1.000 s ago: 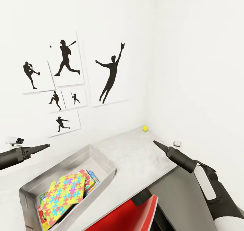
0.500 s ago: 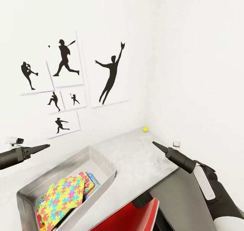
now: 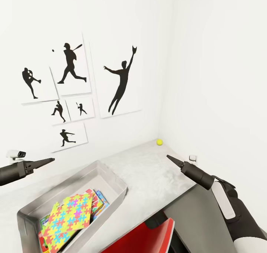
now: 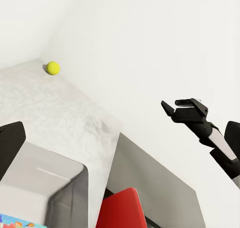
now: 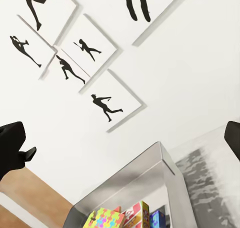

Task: Put all the toys in the child's room - the three board games (two on the bed and one on the table), the two jigsaw puzzles on the table, and the tennis ball on the table - inside the toy box on the table in the child's room.

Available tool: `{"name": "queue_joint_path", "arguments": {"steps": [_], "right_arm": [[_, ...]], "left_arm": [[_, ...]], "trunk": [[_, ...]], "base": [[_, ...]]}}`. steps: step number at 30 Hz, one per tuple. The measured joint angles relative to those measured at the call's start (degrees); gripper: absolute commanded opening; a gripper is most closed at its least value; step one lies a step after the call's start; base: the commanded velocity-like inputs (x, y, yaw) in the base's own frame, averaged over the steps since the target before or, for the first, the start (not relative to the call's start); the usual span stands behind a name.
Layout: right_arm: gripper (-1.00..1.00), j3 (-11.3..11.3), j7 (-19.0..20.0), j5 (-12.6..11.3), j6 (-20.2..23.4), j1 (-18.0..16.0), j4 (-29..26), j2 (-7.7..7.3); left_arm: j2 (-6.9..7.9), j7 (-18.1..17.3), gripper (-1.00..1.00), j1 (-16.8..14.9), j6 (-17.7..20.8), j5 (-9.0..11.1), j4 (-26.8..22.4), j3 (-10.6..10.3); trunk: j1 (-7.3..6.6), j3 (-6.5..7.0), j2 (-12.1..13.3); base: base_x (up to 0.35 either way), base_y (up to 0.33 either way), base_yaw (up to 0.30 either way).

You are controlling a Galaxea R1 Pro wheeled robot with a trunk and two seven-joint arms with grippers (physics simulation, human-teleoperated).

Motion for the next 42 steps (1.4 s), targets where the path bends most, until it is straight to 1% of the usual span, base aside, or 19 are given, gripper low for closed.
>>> {"name": "queue_joint_path", "arguments": {"steps": [8, 14, 16, 18, 20, 22, 30, 36, 42], "right_arm": [[1.0, 0.0, 0.0, 0.0, -0.1, 0.0, 0.0, 0.01], [1.0, 0.0, 0.0, 0.1, -1.4, 0.0, 0.0, -0.02], [1.0, 0.7, 0.6, 0.0, -1.3, 0.6, -0.2, 0.63], [1.0, 0.7, 0.8, 0.0, -1.3, 0.6, -0.1, 1.27], [1.0, 0.7, 0.7, 0.0, -1.3, 0.6, -0.1, 1.7], [1.0, 0.7, 0.4, 0.1, -1.3, 0.7, 0.0, 1.65], [1.0, 0.7, 0.2, 0.2, -1.3, 0.7, 0.0, 1.62], [1.0, 0.7, 0.1, 0.2, -1.3, 0.7, 0.0, 1.59], [1.0, 0.7, 0.0, 0.2, -1.3, 0.7, 0.0, 1.6]], "left_arm": [[0.0, 0.0, 1.0, 0.0, 0.0, 0.0, 0.0, 0.0], [0.01, 0.0, 1.0, 0.0, 0.0, 0.0, 0.0, 0.0], [-0.64, 0.6, 1.0, -0.6, -0.6, 0.5, -0.6, 0.2], [-1.11, 1.3, 1.0, -0.6, -1.3, 0.4, -1.3, 0.3], [-1.04, 1.9, 1.0, -0.6, -1.9, 0.2, -1.9, 0.3], [-0.89, 2.5, 1.0, -0.5, -1.8, -0.2, -1.3, 0.2], [-0.81, 0.0, 1.0, -0.5, -2.2, -0.3, -0.5, 0.0], [-0.81, 0.0, 1.0, -0.5, -2.2, -0.4, -0.5, -0.1], [-0.8, 0.0, 1.0, -0.5, -2.2, -0.3, -0.5, -0.2]], "trunk": [[0.0, 0.0, 0.0], [0.0, 0.0, 0.0], [0.0, 0.0, 0.0], [0.0, 0.0, 0.0], [0.0, 0.0, 0.0], [0.0, 0.0, 0.0], [0.0, 0.0, 0.0], [0.0, 0.01, 0.0], [0.0, 0.25, 0.0]], "base": [[0.005, 0.0, 0.0], [0.0, 0.0, 0.0], [0.0, 0.0, 0.0], [0.0, 0.0, 0.0], [0.0, 0.0, 0.0], [0.0, 0.0, 0.0], [0.0, 0.0, 0.0], [0.0, 0.0, 0.017], [0.0, -0.038, 0.15]]}}
